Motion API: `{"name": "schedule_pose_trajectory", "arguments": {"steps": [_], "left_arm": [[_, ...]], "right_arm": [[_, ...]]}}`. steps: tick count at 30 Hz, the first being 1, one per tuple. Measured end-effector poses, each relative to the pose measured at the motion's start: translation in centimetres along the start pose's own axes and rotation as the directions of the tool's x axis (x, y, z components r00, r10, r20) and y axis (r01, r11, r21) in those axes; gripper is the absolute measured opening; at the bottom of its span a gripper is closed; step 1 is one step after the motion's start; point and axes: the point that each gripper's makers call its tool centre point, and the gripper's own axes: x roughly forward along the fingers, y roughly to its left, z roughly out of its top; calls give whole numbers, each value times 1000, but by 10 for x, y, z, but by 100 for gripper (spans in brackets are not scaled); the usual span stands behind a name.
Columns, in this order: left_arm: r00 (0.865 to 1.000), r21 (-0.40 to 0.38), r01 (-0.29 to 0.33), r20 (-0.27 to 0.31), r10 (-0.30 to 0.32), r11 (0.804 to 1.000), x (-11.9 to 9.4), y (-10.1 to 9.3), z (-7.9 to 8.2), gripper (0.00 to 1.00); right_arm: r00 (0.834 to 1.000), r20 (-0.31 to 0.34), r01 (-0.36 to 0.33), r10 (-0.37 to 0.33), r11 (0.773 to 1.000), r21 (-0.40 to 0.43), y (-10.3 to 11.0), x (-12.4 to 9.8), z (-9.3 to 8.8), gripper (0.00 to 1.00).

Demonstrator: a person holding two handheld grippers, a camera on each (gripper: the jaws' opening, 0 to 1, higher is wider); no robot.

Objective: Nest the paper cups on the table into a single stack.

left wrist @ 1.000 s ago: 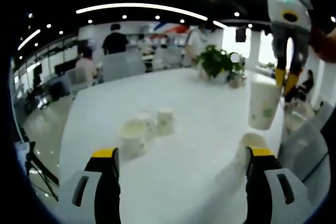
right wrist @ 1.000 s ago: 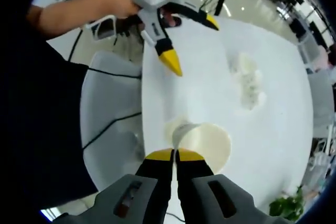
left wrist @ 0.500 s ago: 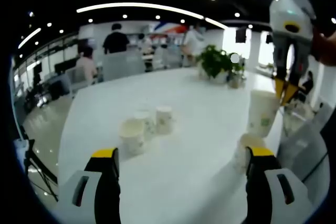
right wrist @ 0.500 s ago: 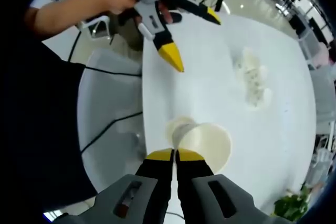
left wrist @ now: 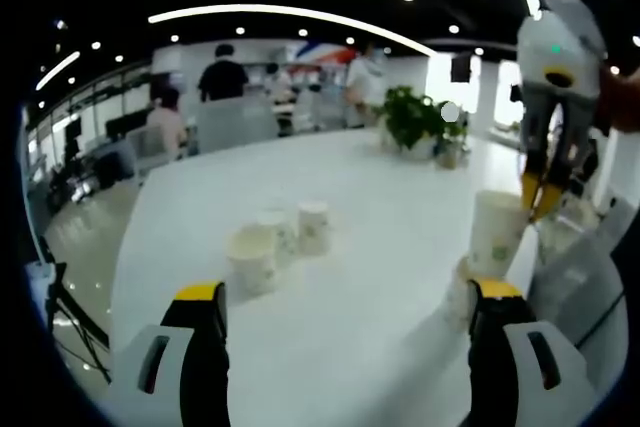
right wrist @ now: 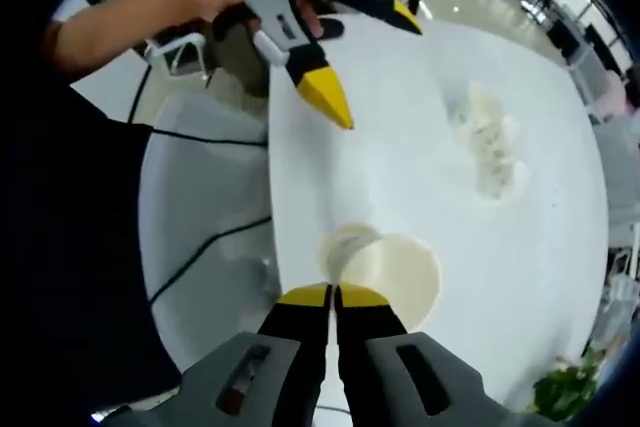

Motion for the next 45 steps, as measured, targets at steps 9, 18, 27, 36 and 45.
{"name": "schedule_pose_trajectory", "arguments": {"steps": [9, 18, 27, 36, 45], "left_arm": [[1000, -8, -3, 4, 3, 1000, 0, 1, 0, 99], [1000, -17, 0, 8, 1, 1000, 1, 0, 0, 99], [1000, -15, -2, 6, 2, 1000, 0, 1, 1, 99], [1000, -12, -2, -1, 2, 1000, -2, -2, -1, 99], [1000, -12, -4, -7, 4, 1000, -4, 0, -3, 99]], "right_arm": [[1000, -3, 4, -4, 1000, 19, -2, 18, -5, 0], [1000, 1, 4, -4, 999, 31, 0, 28, -5, 0], [1000, 11, 14, -15, 999, 48, -5, 38, -6, 0], [1000, 17, 22, -23, 998, 55, -7, 42, -5, 0], [1000, 7, 17, -18, 997, 77, -11, 56, -7, 0]]}}
